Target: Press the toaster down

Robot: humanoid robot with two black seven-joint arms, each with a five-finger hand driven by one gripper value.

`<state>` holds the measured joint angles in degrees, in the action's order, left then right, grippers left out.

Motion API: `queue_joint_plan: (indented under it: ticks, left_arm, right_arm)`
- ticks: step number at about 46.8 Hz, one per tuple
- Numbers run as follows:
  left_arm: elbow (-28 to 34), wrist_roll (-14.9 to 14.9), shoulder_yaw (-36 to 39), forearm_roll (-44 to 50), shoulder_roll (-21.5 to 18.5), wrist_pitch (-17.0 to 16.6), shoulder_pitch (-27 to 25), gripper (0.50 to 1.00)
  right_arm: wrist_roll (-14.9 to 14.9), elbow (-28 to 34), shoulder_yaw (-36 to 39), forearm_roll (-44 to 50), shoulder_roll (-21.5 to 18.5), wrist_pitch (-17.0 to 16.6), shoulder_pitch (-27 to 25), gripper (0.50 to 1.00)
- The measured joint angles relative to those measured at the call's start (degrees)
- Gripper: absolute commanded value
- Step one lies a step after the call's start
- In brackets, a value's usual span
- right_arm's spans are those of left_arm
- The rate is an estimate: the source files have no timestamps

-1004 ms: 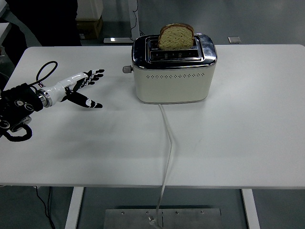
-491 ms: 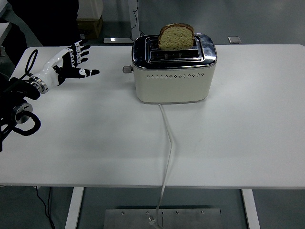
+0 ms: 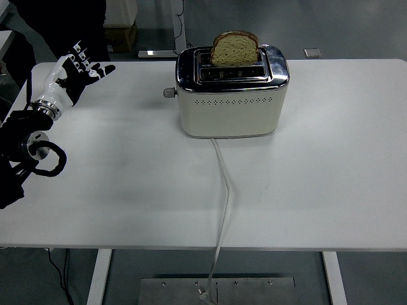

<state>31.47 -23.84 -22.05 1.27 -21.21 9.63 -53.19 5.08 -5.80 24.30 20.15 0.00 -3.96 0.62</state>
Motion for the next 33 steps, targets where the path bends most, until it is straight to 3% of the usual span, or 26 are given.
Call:
queue_joint_plan:
  ticks: [17,33]
  left_arm:
    - [-0.2,0.0,-3.3,1.4,0.7,0.0,0.6,1.0]
    - [-3.4,0.0,-5.0,1.4,3.9,0.1,0.7,1.0]
  right_arm:
    - [0.0,0.0,0.0,0.1,0.0,0.0,0.3,1.0]
    - [0.0,0.0,0.0,0.0,0.0,0.0,0.3,0.998]
